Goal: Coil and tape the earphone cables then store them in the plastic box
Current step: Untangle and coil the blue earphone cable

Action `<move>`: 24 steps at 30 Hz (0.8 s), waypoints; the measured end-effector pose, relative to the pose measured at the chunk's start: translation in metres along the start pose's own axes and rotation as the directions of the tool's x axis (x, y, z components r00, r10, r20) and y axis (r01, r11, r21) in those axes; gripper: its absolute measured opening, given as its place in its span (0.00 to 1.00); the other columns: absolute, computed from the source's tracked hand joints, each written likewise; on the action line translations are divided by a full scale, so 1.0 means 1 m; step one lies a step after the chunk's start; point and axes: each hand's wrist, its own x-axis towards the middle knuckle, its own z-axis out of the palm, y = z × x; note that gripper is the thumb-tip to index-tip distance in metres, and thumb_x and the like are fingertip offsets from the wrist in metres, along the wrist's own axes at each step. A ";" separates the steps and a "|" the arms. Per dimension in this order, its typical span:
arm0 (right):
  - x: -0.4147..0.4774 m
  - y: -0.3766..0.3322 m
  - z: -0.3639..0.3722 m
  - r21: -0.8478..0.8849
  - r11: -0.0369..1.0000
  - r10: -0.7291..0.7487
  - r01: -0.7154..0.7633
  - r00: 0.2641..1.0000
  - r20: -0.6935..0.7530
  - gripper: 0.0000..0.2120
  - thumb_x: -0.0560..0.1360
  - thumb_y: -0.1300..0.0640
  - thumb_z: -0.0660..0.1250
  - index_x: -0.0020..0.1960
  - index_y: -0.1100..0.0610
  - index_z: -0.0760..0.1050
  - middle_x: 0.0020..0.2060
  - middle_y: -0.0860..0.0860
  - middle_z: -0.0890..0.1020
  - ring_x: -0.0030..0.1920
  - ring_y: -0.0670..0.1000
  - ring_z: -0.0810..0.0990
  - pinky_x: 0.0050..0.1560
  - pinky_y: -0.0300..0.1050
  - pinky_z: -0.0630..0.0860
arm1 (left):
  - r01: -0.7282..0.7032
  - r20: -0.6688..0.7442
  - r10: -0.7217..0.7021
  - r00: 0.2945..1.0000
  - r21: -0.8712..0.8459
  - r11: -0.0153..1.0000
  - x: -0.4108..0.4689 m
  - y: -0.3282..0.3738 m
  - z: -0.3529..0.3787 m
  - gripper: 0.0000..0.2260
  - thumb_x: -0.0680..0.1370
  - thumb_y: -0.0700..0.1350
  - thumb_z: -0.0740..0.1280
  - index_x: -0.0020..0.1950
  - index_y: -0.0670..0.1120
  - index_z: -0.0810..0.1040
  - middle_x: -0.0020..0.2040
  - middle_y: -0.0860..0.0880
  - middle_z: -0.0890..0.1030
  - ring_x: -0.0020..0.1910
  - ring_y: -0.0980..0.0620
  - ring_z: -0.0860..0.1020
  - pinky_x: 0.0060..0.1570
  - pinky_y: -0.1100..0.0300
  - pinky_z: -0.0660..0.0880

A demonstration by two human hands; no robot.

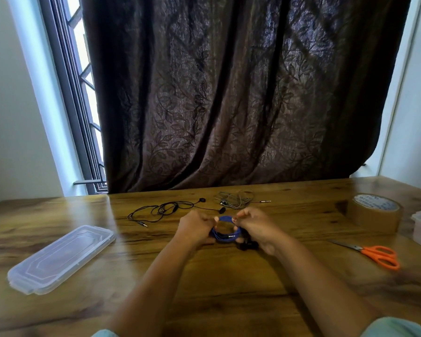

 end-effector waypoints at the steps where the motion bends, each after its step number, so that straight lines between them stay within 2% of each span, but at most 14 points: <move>1: 0.001 0.002 0.000 -0.043 0.999 0.012 -0.013 1.000 -0.005 0.03 0.79 0.62 0.62 0.53 0.59 0.72 0.44 0.55 0.78 0.35 0.47 0.78 0.29 0.35 0.75 | -0.012 -0.007 0.013 1.000 0.148 0.989 -0.002 0.000 0.000 0.08 0.79 0.47 0.64 0.43 0.46 0.77 0.39 0.48 0.80 0.32 0.57 0.79 0.29 0.67 0.75; 2: 0.002 0.004 0.000 -0.096 0.995 0.015 -0.016 1.000 -0.016 0.02 0.79 0.62 0.62 0.51 0.59 0.72 0.44 0.55 0.79 0.34 0.47 0.78 0.29 0.35 0.74 | -0.032 -0.005 0.035 0.999 0.282 0.959 -0.002 0.000 0.001 0.08 0.80 0.48 0.64 0.44 0.47 0.77 0.38 0.49 0.80 0.30 0.58 0.78 0.29 0.67 0.74; 4: 0.005 0.007 0.001 -0.199 0.980 -0.012 0.001 0.998 -0.055 0.02 0.78 0.62 0.63 0.49 0.59 0.74 0.44 0.56 0.81 0.31 0.47 0.78 0.29 0.36 0.74 | -0.072 -0.011 0.088 0.996 0.481 0.874 0.000 -0.002 0.004 0.09 0.80 0.50 0.63 0.48 0.46 0.78 0.41 0.48 0.81 0.36 0.55 0.80 0.36 0.64 0.78; 6: 0.007 0.008 0.002 -0.315 0.948 -0.075 0.041 0.993 -0.095 0.01 0.77 0.61 0.65 0.47 0.58 0.76 0.42 0.54 0.81 0.31 0.46 0.79 0.30 0.37 0.75 | -0.078 -0.047 0.127 0.991 0.563 0.822 0.000 -0.003 0.007 0.11 0.79 0.51 0.64 0.50 0.44 0.79 0.45 0.47 0.81 0.41 0.53 0.81 0.40 0.62 0.79; 8: 0.008 0.009 0.005 -0.454 0.887 -0.155 0.086 0.981 -0.119 0.02 0.76 0.61 0.67 0.45 0.56 0.77 0.41 0.50 0.81 0.35 0.44 0.79 0.35 0.38 0.75 | -0.083 -0.085 0.162 0.983 0.583 0.809 -0.002 -0.003 0.008 0.11 0.78 0.50 0.66 0.50 0.43 0.80 0.44 0.48 0.81 0.40 0.54 0.79 0.35 0.65 0.76; 10: 0.010 0.009 0.007 -0.582 0.805 -0.232 0.116 0.964 -0.128 0.05 0.75 0.60 0.69 0.41 0.53 0.77 0.40 0.46 0.80 0.42 0.44 0.78 0.43 0.41 0.77 | -0.099 -0.105 0.200 0.974 0.598 0.795 -0.001 -0.005 0.009 0.09 0.77 0.49 0.68 0.49 0.44 0.80 0.44 0.49 0.81 0.41 0.55 0.79 0.36 0.66 0.75; 12: 0.010 0.010 0.008 -0.631 0.765 -0.266 0.132 0.956 -0.122 0.07 0.74 0.59 0.69 0.38 0.51 0.77 0.39 0.43 0.79 0.45 0.43 0.78 0.50 0.43 0.77 | -0.111 -0.110 0.216 0.970 0.592 0.798 -0.002 -0.008 0.010 0.08 0.76 0.48 0.69 0.50 0.45 0.80 0.44 0.50 0.82 0.41 0.56 0.80 0.36 0.66 0.75; 16: 0.011 0.012 0.006 -0.687 0.710 -0.290 0.157 0.954 -0.081 0.04 0.75 0.59 0.69 0.42 0.54 0.81 0.44 0.44 0.81 0.42 0.39 0.74 0.47 0.33 0.69 | -0.140 -0.135 0.255 0.958 0.555 0.820 0.000 -0.012 0.011 0.06 0.76 0.47 0.69 0.49 0.45 0.81 0.44 0.50 0.82 0.41 0.55 0.80 0.40 0.63 0.79; 21: 0.015 0.012 0.002 -0.630 0.757 -0.316 0.175 0.941 -0.119 0.06 0.76 0.57 0.67 0.43 0.52 0.81 0.44 0.45 0.82 0.46 0.42 0.76 0.49 0.38 0.72 | -0.154 -0.188 0.267 0.945 0.465 0.872 -0.002 -0.013 0.011 0.05 0.75 0.48 0.70 0.44 0.48 0.81 0.40 0.53 0.80 0.39 0.57 0.79 0.36 0.64 0.76; 24: 0.015 0.012 0.000 -0.620 0.759 -0.342 0.196 0.931 -0.124 0.06 0.77 0.57 0.66 0.44 0.53 0.80 0.46 0.46 0.81 0.46 0.42 0.76 0.43 0.35 0.69 | -0.157 -0.244 0.295 0.924 0.460 0.874 -0.003 -0.013 0.010 0.05 0.75 0.51 0.69 0.41 0.51 0.80 0.40 0.54 0.80 0.40 0.54 0.79 0.37 0.60 0.77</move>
